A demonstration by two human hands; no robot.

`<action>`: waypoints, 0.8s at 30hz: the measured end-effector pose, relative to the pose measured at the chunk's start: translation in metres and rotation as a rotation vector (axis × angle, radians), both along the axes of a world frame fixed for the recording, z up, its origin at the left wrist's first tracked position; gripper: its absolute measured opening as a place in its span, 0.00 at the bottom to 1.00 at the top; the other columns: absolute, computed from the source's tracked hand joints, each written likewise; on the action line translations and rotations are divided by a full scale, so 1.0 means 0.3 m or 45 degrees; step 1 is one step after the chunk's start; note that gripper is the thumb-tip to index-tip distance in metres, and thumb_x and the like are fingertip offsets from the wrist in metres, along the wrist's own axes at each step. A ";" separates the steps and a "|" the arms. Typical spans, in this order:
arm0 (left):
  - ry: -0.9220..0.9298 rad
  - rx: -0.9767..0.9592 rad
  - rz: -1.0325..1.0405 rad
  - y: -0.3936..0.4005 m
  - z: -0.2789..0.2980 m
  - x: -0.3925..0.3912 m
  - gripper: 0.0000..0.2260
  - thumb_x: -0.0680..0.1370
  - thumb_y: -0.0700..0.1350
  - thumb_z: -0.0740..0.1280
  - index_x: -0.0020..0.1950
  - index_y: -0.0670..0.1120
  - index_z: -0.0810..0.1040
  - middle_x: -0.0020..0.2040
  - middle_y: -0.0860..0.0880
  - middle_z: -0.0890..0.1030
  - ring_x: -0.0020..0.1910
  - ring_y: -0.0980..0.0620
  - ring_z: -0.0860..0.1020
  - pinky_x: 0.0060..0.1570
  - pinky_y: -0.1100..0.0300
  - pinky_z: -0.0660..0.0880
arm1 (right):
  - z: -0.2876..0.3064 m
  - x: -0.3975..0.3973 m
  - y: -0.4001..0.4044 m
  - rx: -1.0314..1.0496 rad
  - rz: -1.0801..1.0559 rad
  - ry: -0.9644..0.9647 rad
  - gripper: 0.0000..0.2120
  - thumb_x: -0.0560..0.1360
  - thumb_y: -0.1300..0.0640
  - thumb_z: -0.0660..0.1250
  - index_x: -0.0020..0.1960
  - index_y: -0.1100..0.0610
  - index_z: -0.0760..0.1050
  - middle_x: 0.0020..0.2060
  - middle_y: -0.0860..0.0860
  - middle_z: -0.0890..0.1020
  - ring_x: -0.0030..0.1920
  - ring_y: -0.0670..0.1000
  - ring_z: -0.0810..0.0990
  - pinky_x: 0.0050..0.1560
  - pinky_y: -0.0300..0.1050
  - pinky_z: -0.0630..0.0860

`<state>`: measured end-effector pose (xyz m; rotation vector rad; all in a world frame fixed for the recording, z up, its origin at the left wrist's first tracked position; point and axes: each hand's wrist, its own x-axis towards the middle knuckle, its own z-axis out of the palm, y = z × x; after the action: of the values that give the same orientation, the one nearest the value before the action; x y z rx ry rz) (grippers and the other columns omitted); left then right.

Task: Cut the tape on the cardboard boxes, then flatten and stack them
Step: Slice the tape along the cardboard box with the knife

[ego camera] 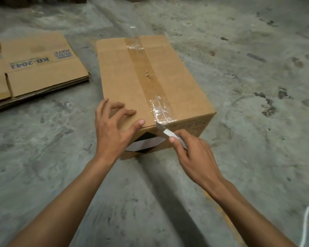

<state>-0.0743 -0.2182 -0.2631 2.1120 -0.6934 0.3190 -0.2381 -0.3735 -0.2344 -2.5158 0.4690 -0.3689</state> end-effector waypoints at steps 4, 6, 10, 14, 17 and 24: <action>-0.033 0.132 -0.110 0.019 0.006 0.014 0.29 0.66 0.71 0.67 0.56 0.52 0.81 0.65 0.54 0.77 0.73 0.51 0.65 0.68 0.49 0.62 | -0.002 0.001 0.004 -0.022 -0.011 0.030 0.11 0.81 0.45 0.57 0.52 0.48 0.75 0.31 0.43 0.73 0.32 0.46 0.73 0.31 0.46 0.67; -0.015 0.231 -0.102 0.025 0.023 0.015 0.31 0.65 0.73 0.65 0.58 0.54 0.80 0.65 0.56 0.76 0.72 0.52 0.65 0.64 0.53 0.60 | -0.007 0.002 0.001 -0.021 -0.025 0.048 0.11 0.81 0.45 0.57 0.53 0.48 0.76 0.31 0.43 0.74 0.32 0.46 0.73 0.32 0.45 0.67; 0.011 0.301 -0.124 0.024 0.059 0.025 0.30 0.65 0.74 0.63 0.56 0.55 0.79 0.61 0.57 0.76 0.66 0.52 0.66 0.57 0.54 0.59 | -0.001 0.007 0.000 -0.040 -0.007 0.073 0.12 0.80 0.43 0.57 0.53 0.48 0.76 0.33 0.43 0.76 0.33 0.47 0.75 0.33 0.47 0.72; -0.059 0.407 -0.155 0.029 0.087 0.035 0.28 0.67 0.75 0.60 0.54 0.55 0.78 0.55 0.57 0.75 0.57 0.53 0.69 0.52 0.53 0.63 | 0.037 0.011 -0.007 -0.115 0.013 0.134 0.12 0.80 0.44 0.58 0.53 0.48 0.77 0.30 0.44 0.74 0.33 0.49 0.75 0.32 0.46 0.69; -0.211 0.577 -0.161 0.032 0.103 0.049 0.28 0.70 0.76 0.56 0.53 0.56 0.77 0.51 0.57 0.75 0.51 0.52 0.70 0.50 0.50 0.66 | 0.068 0.018 -0.003 -0.205 -0.001 0.196 0.13 0.80 0.44 0.58 0.51 0.50 0.77 0.30 0.46 0.76 0.34 0.52 0.77 0.34 0.48 0.75; -0.550 0.787 -0.249 0.036 0.132 0.077 0.28 0.75 0.73 0.50 0.51 0.53 0.77 0.45 0.53 0.78 0.40 0.52 0.69 0.35 0.58 0.62 | 0.092 0.033 0.004 -0.248 -0.013 0.191 0.13 0.79 0.44 0.58 0.51 0.51 0.76 0.32 0.49 0.77 0.37 0.56 0.78 0.35 0.48 0.76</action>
<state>-0.0512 -0.2073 -0.2234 2.5472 -1.3840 0.5080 -0.2283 -0.3722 -0.2067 -2.7440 0.5266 -0.2398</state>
